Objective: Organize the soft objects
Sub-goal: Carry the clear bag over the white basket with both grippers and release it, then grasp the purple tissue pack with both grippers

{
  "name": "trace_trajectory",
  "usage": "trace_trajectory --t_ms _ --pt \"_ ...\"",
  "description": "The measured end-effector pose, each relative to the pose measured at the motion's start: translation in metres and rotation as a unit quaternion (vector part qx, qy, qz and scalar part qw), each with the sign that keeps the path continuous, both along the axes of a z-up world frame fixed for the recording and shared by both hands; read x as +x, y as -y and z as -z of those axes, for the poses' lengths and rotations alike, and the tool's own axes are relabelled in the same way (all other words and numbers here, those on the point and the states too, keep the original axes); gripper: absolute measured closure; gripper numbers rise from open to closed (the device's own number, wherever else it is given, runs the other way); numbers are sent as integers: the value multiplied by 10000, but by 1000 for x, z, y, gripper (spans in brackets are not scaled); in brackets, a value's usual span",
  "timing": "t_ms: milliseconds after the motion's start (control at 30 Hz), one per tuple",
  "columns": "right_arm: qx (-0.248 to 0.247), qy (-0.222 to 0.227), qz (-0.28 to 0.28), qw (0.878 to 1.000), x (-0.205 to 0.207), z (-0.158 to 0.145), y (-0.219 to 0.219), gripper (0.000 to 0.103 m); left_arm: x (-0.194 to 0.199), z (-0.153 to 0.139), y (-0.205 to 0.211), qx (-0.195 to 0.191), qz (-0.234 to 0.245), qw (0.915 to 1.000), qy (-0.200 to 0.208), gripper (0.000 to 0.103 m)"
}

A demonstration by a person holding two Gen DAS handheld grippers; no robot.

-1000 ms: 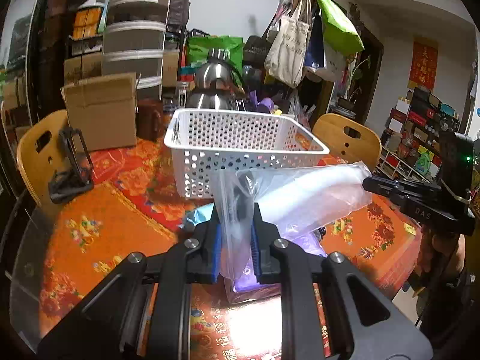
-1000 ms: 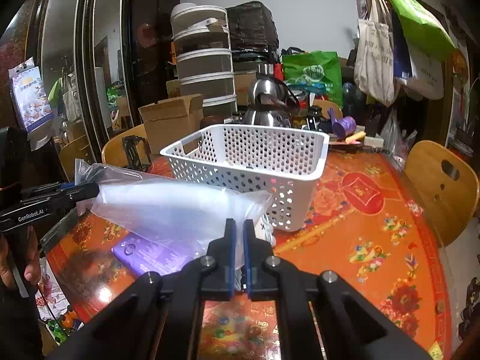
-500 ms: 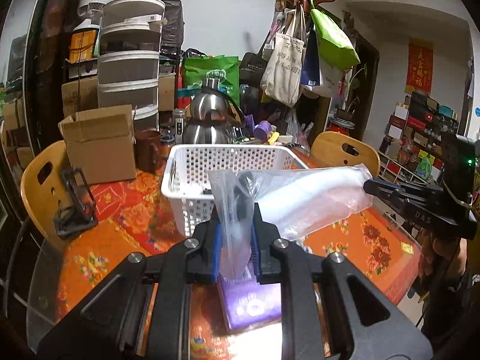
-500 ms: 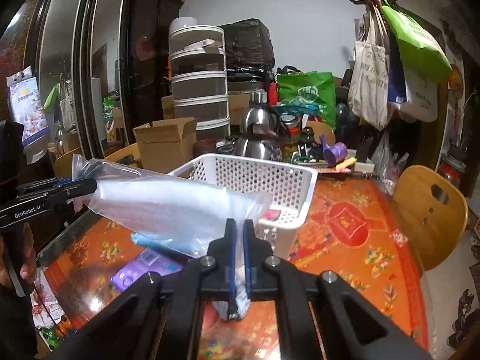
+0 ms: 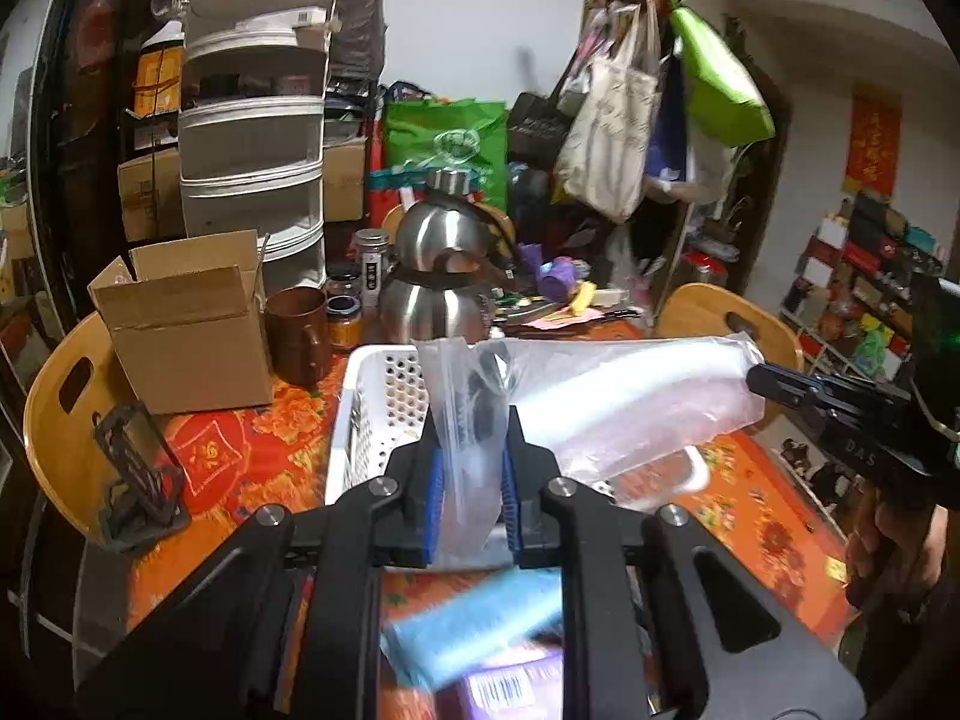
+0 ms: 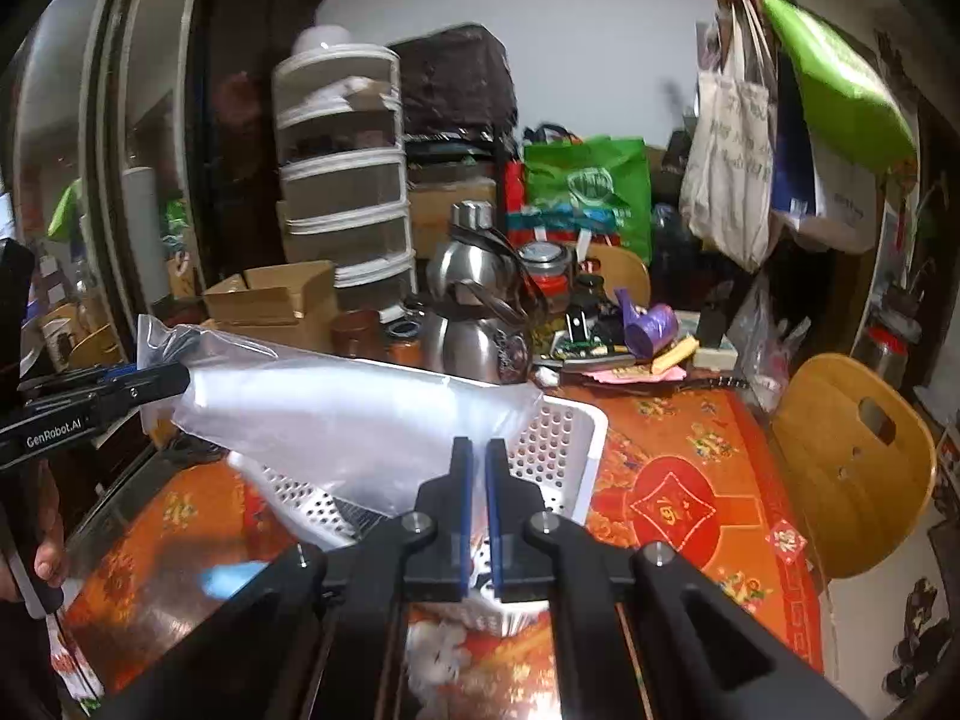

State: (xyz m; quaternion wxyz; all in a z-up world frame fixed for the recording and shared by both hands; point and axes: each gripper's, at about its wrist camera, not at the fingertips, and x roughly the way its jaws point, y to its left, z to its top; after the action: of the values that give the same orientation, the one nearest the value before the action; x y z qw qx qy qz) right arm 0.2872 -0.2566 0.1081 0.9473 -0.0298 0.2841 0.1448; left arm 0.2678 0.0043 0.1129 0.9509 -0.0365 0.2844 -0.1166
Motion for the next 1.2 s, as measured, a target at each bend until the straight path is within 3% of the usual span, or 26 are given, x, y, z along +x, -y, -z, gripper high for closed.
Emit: trace_trajectory --t_ms 167,300,367,400,433,467,500,533,633,900,1033,1200 --pt "-236 -227 143 9994 39 24 -8 100 62 27 6 145 -164 9991 -366 88" --pt "-344 -297 104 9989 58 42 -16 100 90 55 4 173 -333 9974 -619 88" --pt "-328 -213 67 9992 65 49 -18 100 100 66 0 143 -454 9965 -686 74" --pt "-315 -197 79 9993 67 50 -18 99 106 73 -2 191 -562 9956 -726 51" --pt "-303 -274 111 9991 70 54 -17 91 109 77 -3 259 -628 9949 -744 26" --pt "-284 -435 103 9986 76 59 -16 83 110 81 -5 304 -710 9944 -718 18" --pt "-289 -558 79 9980 78 64 -16 51 110 84 -6 300 -729 9945 -685 15" --pt "-385 -580 112 9975 78 68 -16 33 108 86 -8 289 -709 9948 -668 15" --pt "-691 -369 249 9966 69 72 -17 33 102 91 -10 354 -639 9948 -708 16" --pt "-136 -351 333 9987 29 69 -1 32 37 80 -24 309 -471 9971 -516 15" --pt "93 -411 212 9989 -17 85 5 30 -18 92 -35 357 -446 9977 -374 15" --pt "323 -447 15 9985 -88 117 3 30 -92 123 -49 132 -443 9985 -290 16"
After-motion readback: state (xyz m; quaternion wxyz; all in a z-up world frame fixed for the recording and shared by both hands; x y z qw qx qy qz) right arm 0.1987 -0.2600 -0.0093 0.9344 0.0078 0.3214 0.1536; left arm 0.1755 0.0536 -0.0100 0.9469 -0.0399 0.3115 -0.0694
